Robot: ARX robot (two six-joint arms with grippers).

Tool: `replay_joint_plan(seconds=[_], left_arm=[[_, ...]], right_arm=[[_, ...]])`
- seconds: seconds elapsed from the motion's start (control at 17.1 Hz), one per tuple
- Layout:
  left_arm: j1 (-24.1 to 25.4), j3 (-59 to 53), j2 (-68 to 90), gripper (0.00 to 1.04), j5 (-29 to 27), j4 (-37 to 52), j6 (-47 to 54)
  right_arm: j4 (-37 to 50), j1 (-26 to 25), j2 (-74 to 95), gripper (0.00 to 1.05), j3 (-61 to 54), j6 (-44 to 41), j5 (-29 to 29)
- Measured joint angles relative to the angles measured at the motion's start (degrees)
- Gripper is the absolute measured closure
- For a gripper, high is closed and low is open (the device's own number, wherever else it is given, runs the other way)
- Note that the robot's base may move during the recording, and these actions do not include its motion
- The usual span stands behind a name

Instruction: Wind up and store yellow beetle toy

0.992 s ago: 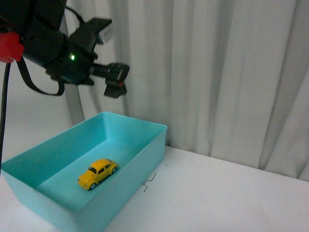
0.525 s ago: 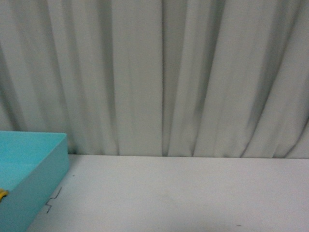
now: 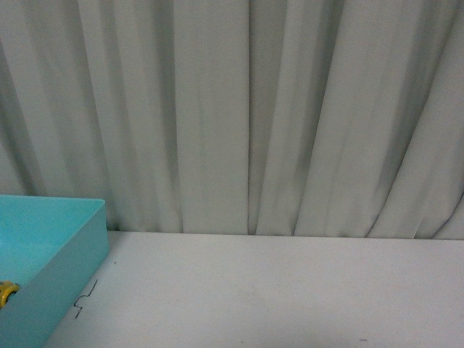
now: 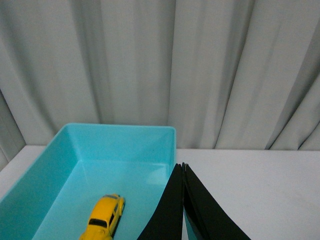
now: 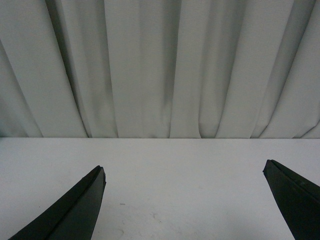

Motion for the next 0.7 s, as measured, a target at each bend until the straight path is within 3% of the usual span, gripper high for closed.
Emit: replay_joint_plan(seconds=[0.35,0.41,0.7], left_arm=[[0.00,-4.09,-11.72,1.03,-0.09,-7.87,0.00],[0.00,-5.86,-12.24,1.03,-0.11,-4.55,0.00],[0.00,-6.34,-22.64,1.03,-0.09,-15.41,0.00]], right_arm=[[0.00,0.00,0.00,0.07,0.00,0.00,0.00],[0.00,0.00,-0.02,0.07,0.00,0.00,0.00],[0.00,0.00,-0.02,0.07,0.00,0.00,0.00]])
